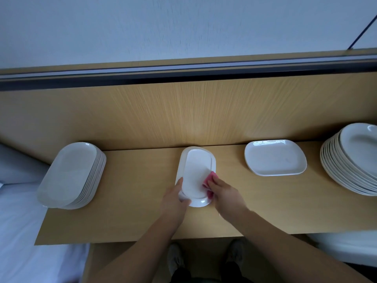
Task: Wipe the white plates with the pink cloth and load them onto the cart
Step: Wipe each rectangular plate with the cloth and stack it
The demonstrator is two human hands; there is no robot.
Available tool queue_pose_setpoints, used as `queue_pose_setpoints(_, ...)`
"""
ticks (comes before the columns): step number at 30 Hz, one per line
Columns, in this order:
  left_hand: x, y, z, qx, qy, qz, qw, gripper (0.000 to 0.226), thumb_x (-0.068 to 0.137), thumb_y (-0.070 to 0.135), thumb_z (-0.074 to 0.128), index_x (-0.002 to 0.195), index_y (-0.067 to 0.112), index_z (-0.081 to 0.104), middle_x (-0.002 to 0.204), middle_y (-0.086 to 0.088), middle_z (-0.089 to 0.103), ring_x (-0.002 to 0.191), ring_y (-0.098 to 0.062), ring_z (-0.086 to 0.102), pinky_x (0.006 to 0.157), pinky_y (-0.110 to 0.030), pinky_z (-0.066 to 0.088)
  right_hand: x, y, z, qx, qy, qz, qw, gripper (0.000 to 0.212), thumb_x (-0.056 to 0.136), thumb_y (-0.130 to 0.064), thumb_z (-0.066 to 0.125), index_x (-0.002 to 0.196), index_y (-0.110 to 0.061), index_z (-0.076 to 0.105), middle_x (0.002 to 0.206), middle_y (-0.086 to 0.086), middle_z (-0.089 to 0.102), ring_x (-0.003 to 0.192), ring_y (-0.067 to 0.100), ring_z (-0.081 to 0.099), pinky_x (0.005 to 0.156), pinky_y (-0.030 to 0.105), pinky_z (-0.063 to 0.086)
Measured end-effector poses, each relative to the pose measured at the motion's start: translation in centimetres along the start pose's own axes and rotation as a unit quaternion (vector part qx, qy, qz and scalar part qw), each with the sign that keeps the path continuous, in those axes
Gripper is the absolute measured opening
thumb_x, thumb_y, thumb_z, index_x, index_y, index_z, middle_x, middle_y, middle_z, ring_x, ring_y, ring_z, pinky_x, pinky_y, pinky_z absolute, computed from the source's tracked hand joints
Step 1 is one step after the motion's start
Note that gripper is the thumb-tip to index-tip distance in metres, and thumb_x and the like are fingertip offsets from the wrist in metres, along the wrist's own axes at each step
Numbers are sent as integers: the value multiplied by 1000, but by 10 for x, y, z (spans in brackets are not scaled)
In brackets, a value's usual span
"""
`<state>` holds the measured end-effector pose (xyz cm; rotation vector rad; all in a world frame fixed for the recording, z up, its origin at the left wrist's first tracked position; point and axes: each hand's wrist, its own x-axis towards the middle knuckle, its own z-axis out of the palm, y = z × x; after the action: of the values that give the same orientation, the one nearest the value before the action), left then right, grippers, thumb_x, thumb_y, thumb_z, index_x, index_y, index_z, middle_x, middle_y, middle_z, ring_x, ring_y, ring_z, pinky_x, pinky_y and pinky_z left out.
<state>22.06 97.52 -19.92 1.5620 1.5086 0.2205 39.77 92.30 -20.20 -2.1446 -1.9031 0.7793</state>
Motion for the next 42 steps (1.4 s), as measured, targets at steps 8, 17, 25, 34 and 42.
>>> queue_pose_setpoints(8,4,-1,-1,13,-11,12,1000,70,83,12,68,146,25,40,143,8,46,131,-13,41,100,-22,38,84,10,-28,-88,38,-151,984,44,101,-39,37,143,-30,42,142,-4,51,130,19,47,109,41,38)
queue_pose_setpoints(17,9,0,1,32,-32,8,999,73,85,16,69,149,25,33,143,5,46,119,-6,45,94,-14,33,82,2,3,-112,-32,-101,988,68,90,-4,46,152,-23,26,160,2,16,146,33,11,118,48,16)
queue_pose_setpoints(25,12,4,0,55,-54,36,996,53,86,34,68,132,17,50,115,1,62,106,-17,60,88,-19,46,37,18,26,-102,-6,-202,974,63,95,-9,53,151,-26,29,160,-3,17,149,25,1,121,46,8)
queue_pose_setpoints(34,11,11,4,-64,-9,-27,998,47,89,16,68,133,20,55,99,11,60,84,-5,59,59,0,42,8,34,9,-136,-16,-283,949,46,95,-26,58,140,-24,50,152,3,38,145,27,25,118,47,13)
queue_pose_setpoints(42,10,13,8,-91,4,-15,996,41,88,15,69,126,23,58,108,2,61,81,-3,55,54,-2,44,3,23,-6,-68,-25,-260,963,34,100,-29,50,130,-21,61,147,0,42,140,18,27,117,31,23)
